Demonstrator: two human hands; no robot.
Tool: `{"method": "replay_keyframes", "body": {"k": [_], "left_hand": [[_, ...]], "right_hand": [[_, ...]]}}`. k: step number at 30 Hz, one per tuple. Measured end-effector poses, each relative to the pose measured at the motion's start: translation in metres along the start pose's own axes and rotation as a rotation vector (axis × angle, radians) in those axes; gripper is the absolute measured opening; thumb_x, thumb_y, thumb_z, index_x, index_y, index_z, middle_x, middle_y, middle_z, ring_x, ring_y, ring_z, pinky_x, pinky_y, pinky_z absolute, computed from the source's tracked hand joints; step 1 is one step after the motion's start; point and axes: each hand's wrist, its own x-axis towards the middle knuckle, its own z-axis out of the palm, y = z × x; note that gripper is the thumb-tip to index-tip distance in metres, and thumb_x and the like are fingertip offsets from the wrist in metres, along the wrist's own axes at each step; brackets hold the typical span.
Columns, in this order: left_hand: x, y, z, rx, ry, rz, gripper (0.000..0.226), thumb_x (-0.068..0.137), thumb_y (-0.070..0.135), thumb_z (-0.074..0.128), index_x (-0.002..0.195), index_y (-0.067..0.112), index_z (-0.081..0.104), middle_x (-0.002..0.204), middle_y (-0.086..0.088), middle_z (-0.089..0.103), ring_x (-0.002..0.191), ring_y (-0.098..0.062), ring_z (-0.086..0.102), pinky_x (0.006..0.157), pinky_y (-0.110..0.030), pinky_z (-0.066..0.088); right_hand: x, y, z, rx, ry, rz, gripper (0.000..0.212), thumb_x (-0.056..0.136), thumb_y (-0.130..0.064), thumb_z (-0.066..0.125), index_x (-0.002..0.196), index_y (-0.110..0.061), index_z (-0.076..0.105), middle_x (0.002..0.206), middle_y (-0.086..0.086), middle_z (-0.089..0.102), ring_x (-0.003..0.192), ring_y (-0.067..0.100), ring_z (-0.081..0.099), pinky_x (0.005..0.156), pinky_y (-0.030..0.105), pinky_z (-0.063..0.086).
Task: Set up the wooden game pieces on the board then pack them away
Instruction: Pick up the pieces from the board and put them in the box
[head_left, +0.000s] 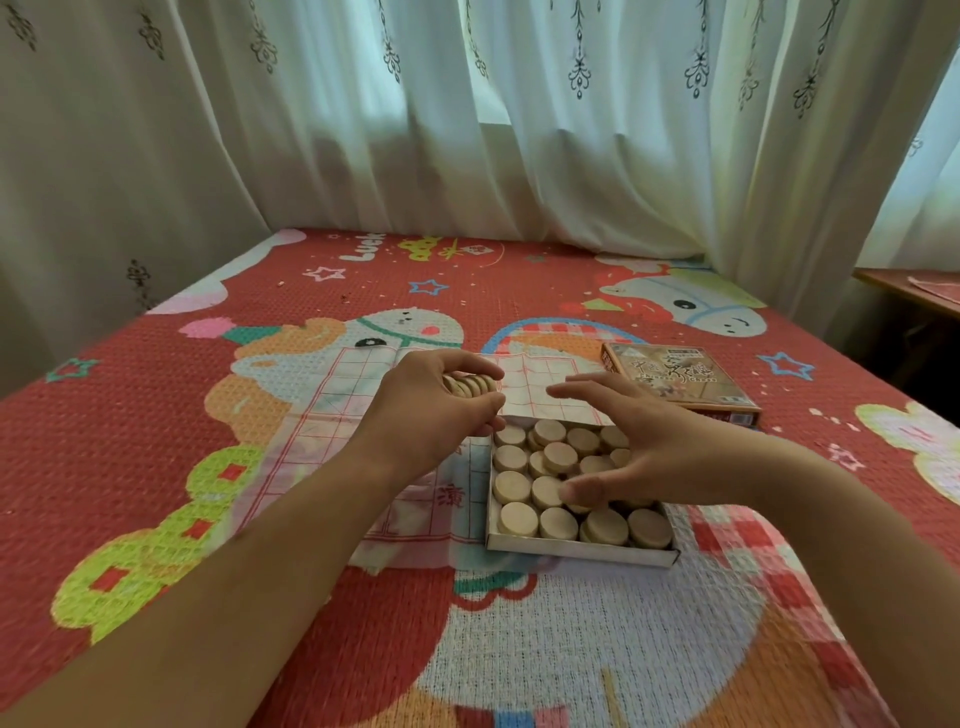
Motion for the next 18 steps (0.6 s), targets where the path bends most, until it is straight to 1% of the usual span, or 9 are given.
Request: {"method": "replay_keyframes", "body": {"k": [2,4,6,7,9,12,14,16,18], "left_hand": [[-0.002,0.003,0.000,-0.061,-0.013,-0.028,0.019,0.085,0.000,0.072,0.103,0.007,0.071,0.089,-0.015,0.072,0.074,-0.021,0.075,0.073,-0.030,0.062],[-0.003,0.008,0.000,-0.139,-0.039,-0.061,0.023,0.083,0.000,0.073,0.105,0.004,0.067,0.092,-0.018,0.071,0.074,-0.024,0.075,0.069,-0.027,0.061],[-0.006,0.013,0.001,-0.163,-0.078,-0.072,0.028,0.081,0.000,0.075,0.106,0.001,0.063,0.091,-0.020,0.071,0.074,-0.025,0.075,0.068,-0.028,0.062],[-0.007,0.014,0.001,-0.136,-0.104,-0.058,0.030,0.079,0.001,0.077,0.105,0.000,0.062,0.090,-0.020,0.072,0.074,-0.025,0.075,0.068,-0.030,0.062],[-0.010,0.018,0.000,-0.041,-0.172,-0.010,0.030,0.076,0.004,0.080,0.101,0.000,0.065,0.085,-0.018,0.073,0.074,-0.024,0.075,0.069,-0.033,0.062],[-0.016,0.025,-0.003,0.094,-0.322,-0.002,0.027,0.074,0.010,0.083,0.098,0.007,0.071,0.082,-0.010,0.076,0.072,-0.021,0.075,0.069,-0.028,0.061],[-0.020,0.028,-0.001,0.238,-0.412,0.001,0.025,0.075,0.016,0.083,0.098,0.015,0.073,0.083,-0.002,0.077,0.072,-0.013,0.074,0.070,-0.022,0.060],[-0.023,0.028,0.005,0.373,-0.455,0.035,0.025,0.074,0.024,0.084,0.097,0.023,0.074,0.086,0.005,0.076,0.073,-0.004,0.072,0.068,-0.016,0.057],[-0.025,0.026,0.011,0.403,-0.458,0.054,0.025,0.074,0.027,0.085,0.097,0.026,0.075,0.091,0.008,0.072,0.072,-0.003,0.071,0.067,-0.015,0.056]], "right_hand": [[-0.003,0.003,-0.005,-0.010,-0.030,0.029,0.098,0.061,-0.073,0.066,0.145,-0.048,0.023,0.153,-0.024,0.015,0.140,0.005,0.018,0.116,0.036,0.022],[-0.002,0.002,-0.009,0.059,0.043,0.030,0.088,0.065,-0.069,0.066,0.143,-0.045,0.032,0.150,-0.021,0.027,0.132,0.000,0.028,0.112,0.030,0.025],[0.001,0.000,-0.010,0.176,0.231,-0.002,0.069,0.072,-0.067,0.062,0.133,-0.038,0.050,0.137,-0.019,0.049,0.122,-0.004,0.045,0.109,0.030,0.036],[0.003,-0.001,-0.009,0.219,0.339,-0.019,0.056,0.077,-0.062,0.061,0.125,-0.033,0.058,0.125,-0.017,0.060,0.113,-0.006,0.054,0.104,0.028,0.043],[0.007,-0.002,-0.006,0.255,0.485,-0.021,0.035,0.086,-0.050,0.060,0.112,-0.026,0.067,0.104,-0.015,0.070,0.098,-0.005,0.063,0.093,0.024,0.050],[0.010,0.001,-0.003,0.240,0.565,0.019,0.027,0.091,-0.045,0.059,0.104,-0.024,0.070,0.092,-0.012,0.071,0.088,-0.001,0.065,0.079,0.020,0.052],[0.010,0.004,-0.003,0.212,0.588,0.035,0.027,0.093,-0.044,0.057,0.103,-0.022,0.070,0.089,-0.010,0.070,0.085,0.002,0.065,0.072,0.017,0.049],[0.010,0.004,-0.002,0.182,0.600,0.038,0.026,0.093,-0.043,0.057,0.101,-0.022,0.070,0.086,-0.009,0.070,0.082,0.004,0.064,0.066,0.010,0.045],[0.009,0.002,-0.001,0.145,0.598,0.025,0.026,0.094,-0.043,0.056,0.101,-0.022,0.070,0.087,-0.010,0.070,0.081,0.002,0.064,0.062,0.005,0.043]]}}
